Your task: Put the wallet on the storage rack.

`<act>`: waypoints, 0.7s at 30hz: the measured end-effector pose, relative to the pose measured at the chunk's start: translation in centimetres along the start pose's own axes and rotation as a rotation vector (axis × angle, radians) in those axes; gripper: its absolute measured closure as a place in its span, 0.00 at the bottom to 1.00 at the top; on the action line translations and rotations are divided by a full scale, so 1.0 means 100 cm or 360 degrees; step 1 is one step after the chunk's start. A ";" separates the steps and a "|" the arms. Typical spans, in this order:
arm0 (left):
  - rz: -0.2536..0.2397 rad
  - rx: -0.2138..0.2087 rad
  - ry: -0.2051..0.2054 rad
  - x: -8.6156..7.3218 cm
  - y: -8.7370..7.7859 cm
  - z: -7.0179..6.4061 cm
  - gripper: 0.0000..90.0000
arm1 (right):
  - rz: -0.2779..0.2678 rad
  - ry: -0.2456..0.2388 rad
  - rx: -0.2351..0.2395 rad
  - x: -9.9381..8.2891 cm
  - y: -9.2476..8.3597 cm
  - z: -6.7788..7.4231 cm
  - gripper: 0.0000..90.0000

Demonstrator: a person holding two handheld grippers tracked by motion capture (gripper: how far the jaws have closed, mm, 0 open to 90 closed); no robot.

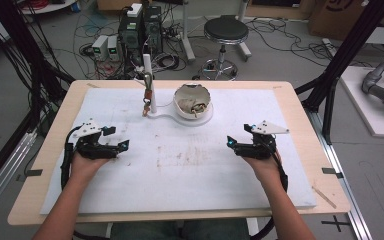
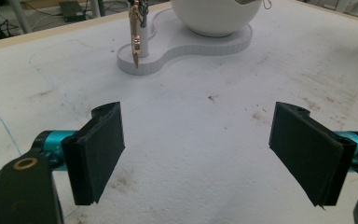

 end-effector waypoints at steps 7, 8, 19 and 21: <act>0.0005 -0.0006 -0.0002 -0.001 0.000 0.000 0.20 | 0.0020 0.0036 0.0002 -0.008 0.000 -0.006 0.22; 0.0005 -0.0006 -0.0003 -0.001 0.001 0.000 0.20 | 0.0020 0.0045 -0.0001 -0.008 0.000 -0.007 0.22; 0.0008 -0.0005 -0.0007 -0.001 0.000 0.000 0.20 | 0.0032 0.0039 -0.0003 -0.009 0.000 -0.008 0.22; 0.0009 -0.0005 -0.0006 -0.001 0.000 -0.001 0.20 | 0.0034 0.0039 -0.0004 -0.010 0.000 -0.008 0.22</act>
Point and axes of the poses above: each handheld gripper's, and its own axes: y roughly forward along the jaws, x roughly out of its top, z roughly to its left, the point moved 8 cm from there along y, roughly forward along the jaws, and after that the axes turned 4 degrees about z, right-handed, at the moved point
